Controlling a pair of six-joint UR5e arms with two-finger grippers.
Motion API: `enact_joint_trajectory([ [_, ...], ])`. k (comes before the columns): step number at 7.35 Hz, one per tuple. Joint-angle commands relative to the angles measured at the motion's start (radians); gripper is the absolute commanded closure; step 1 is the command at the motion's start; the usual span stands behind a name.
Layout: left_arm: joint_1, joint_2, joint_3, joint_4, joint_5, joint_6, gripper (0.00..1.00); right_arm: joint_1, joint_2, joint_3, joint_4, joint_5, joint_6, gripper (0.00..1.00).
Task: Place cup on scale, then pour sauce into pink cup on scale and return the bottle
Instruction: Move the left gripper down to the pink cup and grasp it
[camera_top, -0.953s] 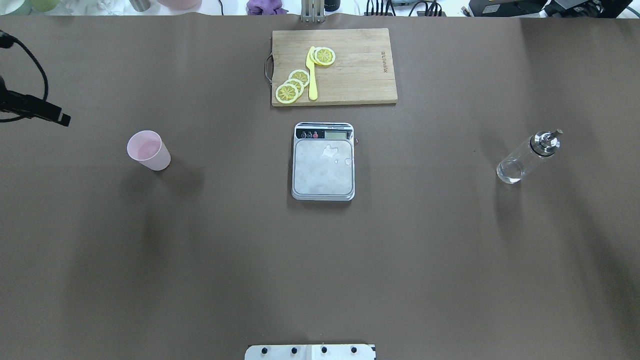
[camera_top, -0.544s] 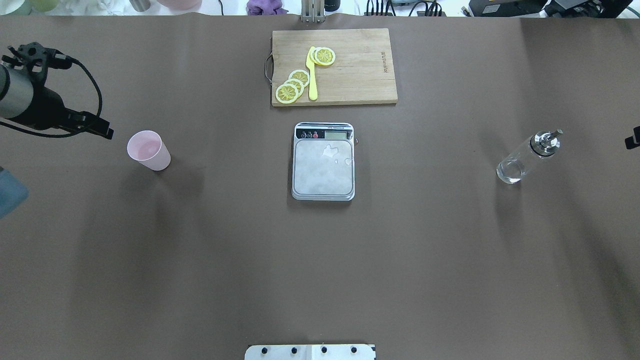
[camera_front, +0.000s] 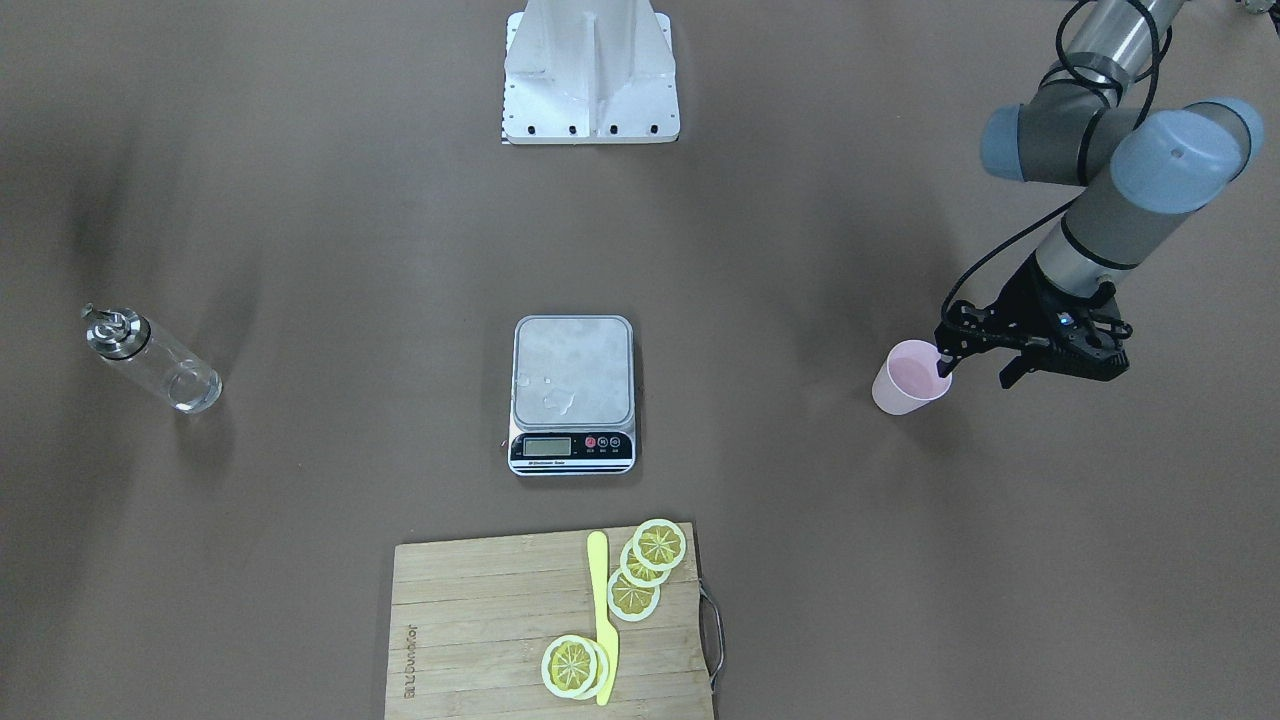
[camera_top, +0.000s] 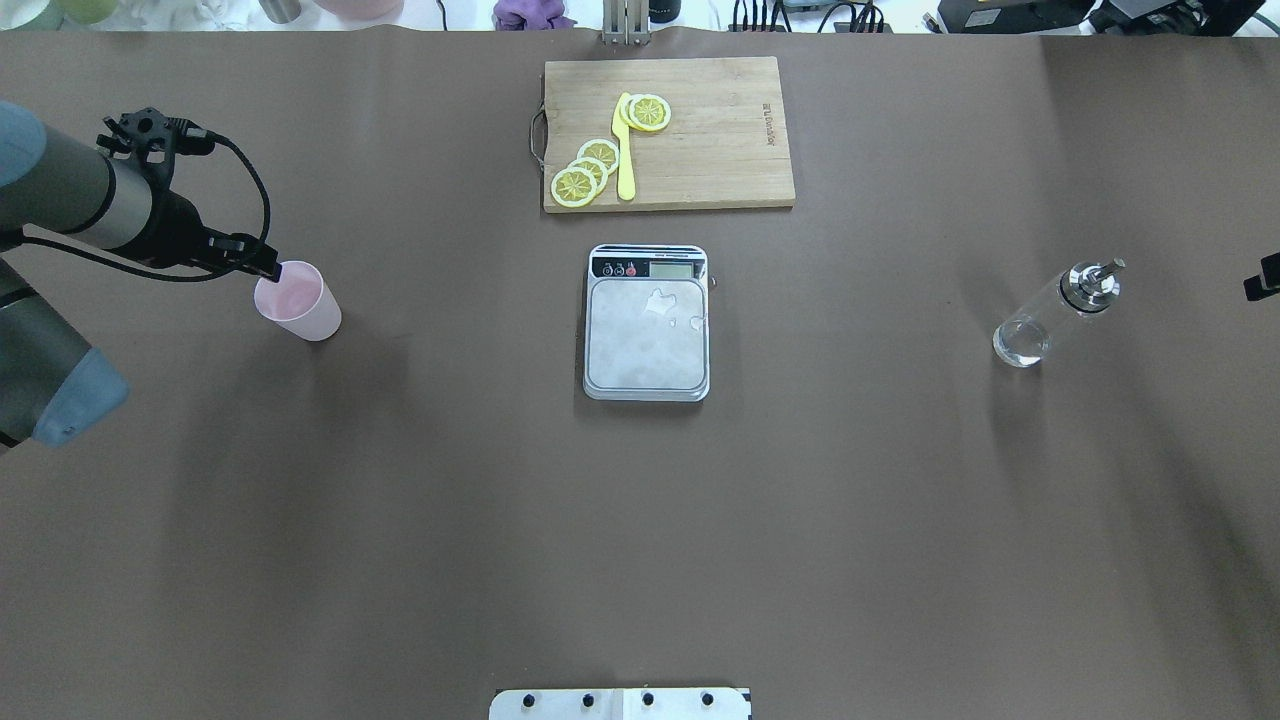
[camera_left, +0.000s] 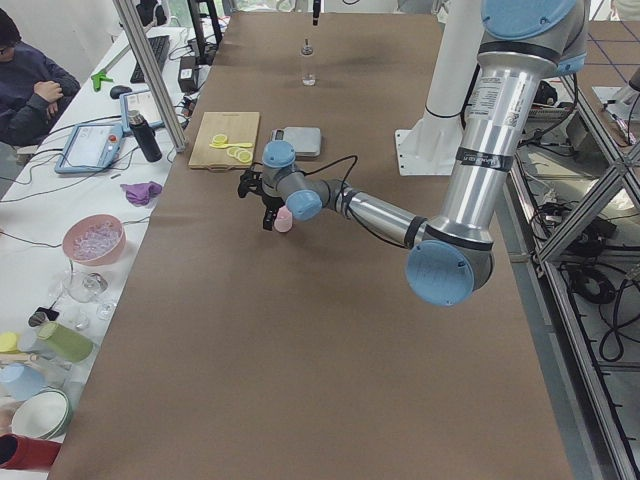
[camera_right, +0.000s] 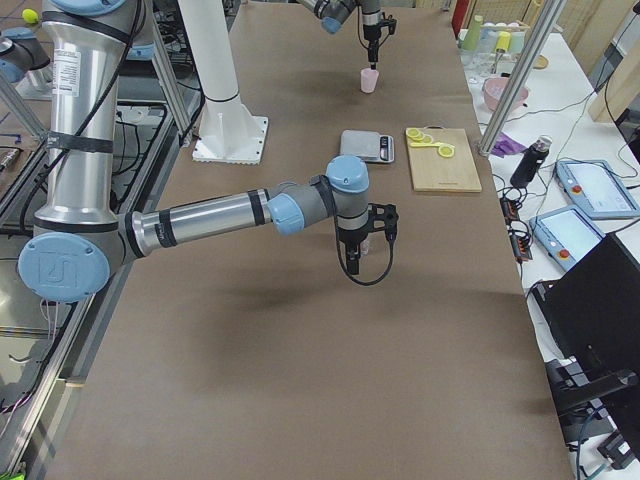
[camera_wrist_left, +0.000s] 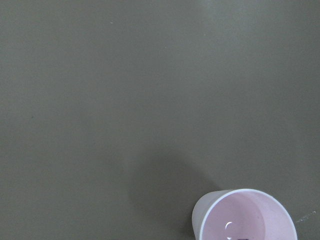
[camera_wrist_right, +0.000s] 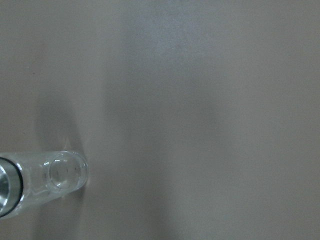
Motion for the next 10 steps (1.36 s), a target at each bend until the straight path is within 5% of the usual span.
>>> enact_joint_trajectory([
  [1, 0.006, 0.0, -0.001, -0.014, 0.002, -0.005, 0.43, 0.0, 0.0, 0.0, 0.0, -0.002, 0.0, 0.0],
  [3, 0.04, 0.008, -0.001, -0.03, 0.025, -0.003, 0.74, 0.0, -0.002, 0.0, 0.0, -0.012, 0.0, 0.0],
  [5, 0.058, 0.008, -0.001, -0.034, 0.039, -0.003, 0.75, 0.0, -0.002, -0.001, 0.0, -0.014, 0.0, 0.0],
  [7, 0.057, 0.008, -0.004, -0.034, 0.039, -0.003, 1.0, 0.0, -0.002, -0.002, 0.0, -0.014, 0.0, 0.0],
  [10, 0.057, -0.014, -0.079, 0.008, 0.033, -0.012, 1.0, 0.0, 0.0, -0.002, 0.0, -0.014, 0.0, 0.0],
])
